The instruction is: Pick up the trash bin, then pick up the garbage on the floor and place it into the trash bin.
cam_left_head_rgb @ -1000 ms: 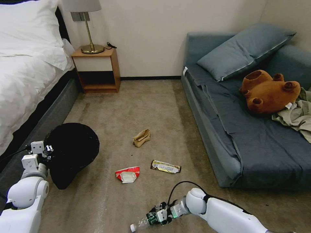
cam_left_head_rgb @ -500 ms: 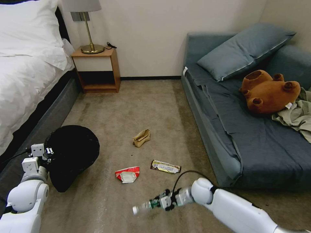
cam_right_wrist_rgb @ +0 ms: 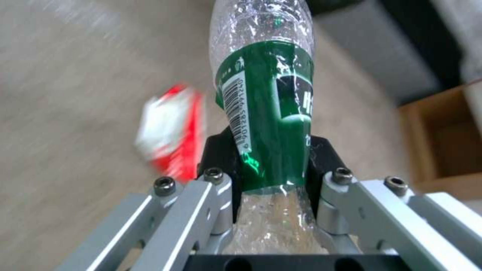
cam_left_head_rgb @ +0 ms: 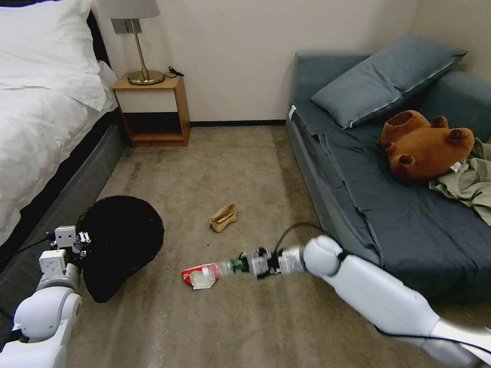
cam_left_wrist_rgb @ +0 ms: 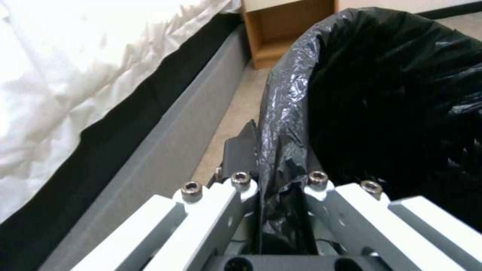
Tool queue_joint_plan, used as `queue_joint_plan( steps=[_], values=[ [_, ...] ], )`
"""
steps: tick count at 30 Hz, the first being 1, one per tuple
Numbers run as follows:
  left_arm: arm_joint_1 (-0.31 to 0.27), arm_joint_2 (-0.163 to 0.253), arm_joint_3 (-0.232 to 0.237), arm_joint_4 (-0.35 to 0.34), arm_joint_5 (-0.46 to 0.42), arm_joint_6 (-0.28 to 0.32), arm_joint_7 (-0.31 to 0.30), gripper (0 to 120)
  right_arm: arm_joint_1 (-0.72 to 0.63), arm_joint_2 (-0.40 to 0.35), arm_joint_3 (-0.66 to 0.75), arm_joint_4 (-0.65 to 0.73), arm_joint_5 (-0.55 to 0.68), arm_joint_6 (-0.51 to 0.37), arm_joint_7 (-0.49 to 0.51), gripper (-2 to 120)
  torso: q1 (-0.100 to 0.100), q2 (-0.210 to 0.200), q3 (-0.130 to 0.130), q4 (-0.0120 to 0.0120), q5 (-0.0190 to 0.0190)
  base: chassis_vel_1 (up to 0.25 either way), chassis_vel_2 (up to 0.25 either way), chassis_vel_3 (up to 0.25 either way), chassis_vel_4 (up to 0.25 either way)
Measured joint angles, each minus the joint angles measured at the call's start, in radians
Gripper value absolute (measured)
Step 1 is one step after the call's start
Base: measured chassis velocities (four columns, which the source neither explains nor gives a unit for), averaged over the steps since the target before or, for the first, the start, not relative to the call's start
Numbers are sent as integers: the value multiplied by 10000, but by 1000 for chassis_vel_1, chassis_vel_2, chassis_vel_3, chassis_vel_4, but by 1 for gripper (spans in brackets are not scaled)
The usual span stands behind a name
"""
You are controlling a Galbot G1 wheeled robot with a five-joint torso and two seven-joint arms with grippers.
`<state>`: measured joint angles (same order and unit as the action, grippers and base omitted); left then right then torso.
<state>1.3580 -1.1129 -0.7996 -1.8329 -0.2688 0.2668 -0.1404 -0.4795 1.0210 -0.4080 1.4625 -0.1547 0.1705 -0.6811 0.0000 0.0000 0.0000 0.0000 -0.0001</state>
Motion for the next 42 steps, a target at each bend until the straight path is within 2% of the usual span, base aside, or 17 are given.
queue_joint_plan(
  steps=[3, 6, 13, 15, 19, 25, 42],
  values=[
    [-40, 0, 195, -87, 32, -5, 23, 4, 761, 388, -284, 7, 536, -238, 134, 16, 0, 0, 0, 2, -2, 0, 0, 0, 0],
    [-160, -29, 517, -221, 84, -7, 7, 4, 1529, 1090, -632, -4, 987, -613, 233, 16, 1, 0, 0, 1, -1, 0, 0, 0, 0],
    [-223, -35, 816, -313, 165, -5, -39, 4, 2088, 1736, -1196, -200, 1134, -847, 367, 16, 1, 0, 0, -1, 0, 0, 0, 0, 0],
    [-296, -39, 998, -317, 171, 0, -42, 4, 2363, 2252, -1420, -401, 1285, -988, 466, 16, 1, 0, 0, 0, -1, 0, 0, 0, 0],
    [-348, -51, 1133, -317, 139, 0, -43, 4, 2538, 2634, -1603, -621, 1375, -1101, 547, 16, 1, 0, 0, 1, -1, 0, 0, 0, 0],
    [-244, -99, 1401, -519, 83, -44, 49, 4, 2678, 3442, -1921, -1801, 1171, -882, 739, 16, 1, 0, 0, -1, -1, 0, 0, 0, 0],
    [294, -74, 1208, -891, 36, -215, 264, 4, 2443, 4165, -2066, -3113, 670, -466, 965, 14, 1, -1, 0, 1, 0, 0, 0, 0, 0]
  ],
)
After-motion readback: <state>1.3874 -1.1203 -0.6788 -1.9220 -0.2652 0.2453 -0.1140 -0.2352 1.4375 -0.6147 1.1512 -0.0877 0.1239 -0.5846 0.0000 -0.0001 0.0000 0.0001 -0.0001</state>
